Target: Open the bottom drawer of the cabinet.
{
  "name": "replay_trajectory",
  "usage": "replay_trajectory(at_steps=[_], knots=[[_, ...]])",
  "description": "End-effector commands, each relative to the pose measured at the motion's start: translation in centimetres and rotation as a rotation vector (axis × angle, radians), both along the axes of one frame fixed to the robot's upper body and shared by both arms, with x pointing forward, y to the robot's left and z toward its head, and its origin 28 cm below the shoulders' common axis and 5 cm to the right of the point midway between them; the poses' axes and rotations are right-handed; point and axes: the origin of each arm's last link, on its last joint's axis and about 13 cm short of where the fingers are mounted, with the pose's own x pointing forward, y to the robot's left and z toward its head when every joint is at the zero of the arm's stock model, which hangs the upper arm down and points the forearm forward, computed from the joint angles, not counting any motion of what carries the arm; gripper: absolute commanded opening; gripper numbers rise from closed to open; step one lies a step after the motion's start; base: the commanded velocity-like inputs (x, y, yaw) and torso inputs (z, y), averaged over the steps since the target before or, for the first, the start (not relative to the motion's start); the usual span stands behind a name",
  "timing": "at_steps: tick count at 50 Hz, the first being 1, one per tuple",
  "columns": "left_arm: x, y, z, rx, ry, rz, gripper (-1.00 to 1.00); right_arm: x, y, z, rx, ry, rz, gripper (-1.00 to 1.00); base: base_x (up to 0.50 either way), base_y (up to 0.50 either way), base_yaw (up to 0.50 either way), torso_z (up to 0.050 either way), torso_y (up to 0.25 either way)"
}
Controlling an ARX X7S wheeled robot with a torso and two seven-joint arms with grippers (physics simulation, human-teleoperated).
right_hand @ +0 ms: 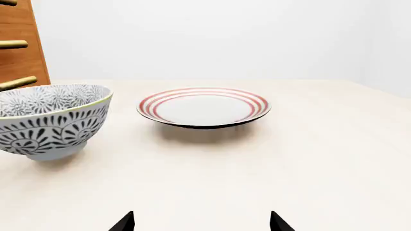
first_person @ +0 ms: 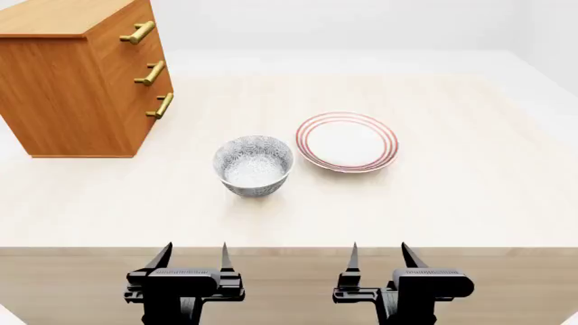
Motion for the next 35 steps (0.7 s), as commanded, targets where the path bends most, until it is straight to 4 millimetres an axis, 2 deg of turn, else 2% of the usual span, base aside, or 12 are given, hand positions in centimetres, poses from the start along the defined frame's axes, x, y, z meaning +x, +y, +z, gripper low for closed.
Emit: replay_trajectory(at_steps=[1, 7, 21, 29, 31, 33, 34, 35], knots=[[0.0, 0.1, 0.1, -0.015, 0.006, -0.002, 1.0, 0.0, -0.1, -0.1, 0.001, 0.015, -0.013, 1.0, 0.0, 0.0, 0.0, 0.0, 0.0], [0.0, -0.1, -0.1, -0.007, 0.011, -0.003, 1.0, -0.1, 0.0, -0.1, -0.03, 0.013, -0.008, 1.0, 0.0, 0.02, 0.0, 0.0, 0.0], [0.1, 0.0, -0.4, 0.002, 0.019, 0.012, 1.0, -0.2, 0.2, 0.0, -0.042, 0.016, -0.017, 1.0, 0.0, 0.5, 0.0, 0.0, 0.0], [0.1, 0.1, -0.3, -0.002, 0.021, 0.014, 1.0, -0.2, 0.2, 0.2, -0.018, 0.003, -0.024, 1.0, 0.0, 0.02, 0.0, 0.0, 0.0], [0.3, 0.1, 0.3, -0.004, 0.039, -0.006, 1.0, -0.2, 0.2, 0.7, -0.039, 0.01, -0.024, 1.0, 0.0, 0.0, 0.0, 0.0, 0.0], [0.5, 0.2, 1.7, 0.005, 0.027, -0.005, 1.0, 0.0, 0.2, 2.4, -0.068, 0.0, -0.036, 1.0, 0.0, 0.0, 0.0, 0.0, 0.0], [0.6, 0.3, 3.9, -0.011, 0.019, -0.016, 1.0, -0.2, 0.0, 4.9, -0.076, -0.031, -0.028, 1.0, 0.0, 0.0, 0.0, 0.0, 0.0], [0.6, 0.3, 4.8, 0.001, 0.007, -0.013, 1.0, -0.2, 0.0, 5.8, -0.082, -0.057, -0.035, 1.0, 0.0, 0.0, 0.0, 0.0, 0.0]])
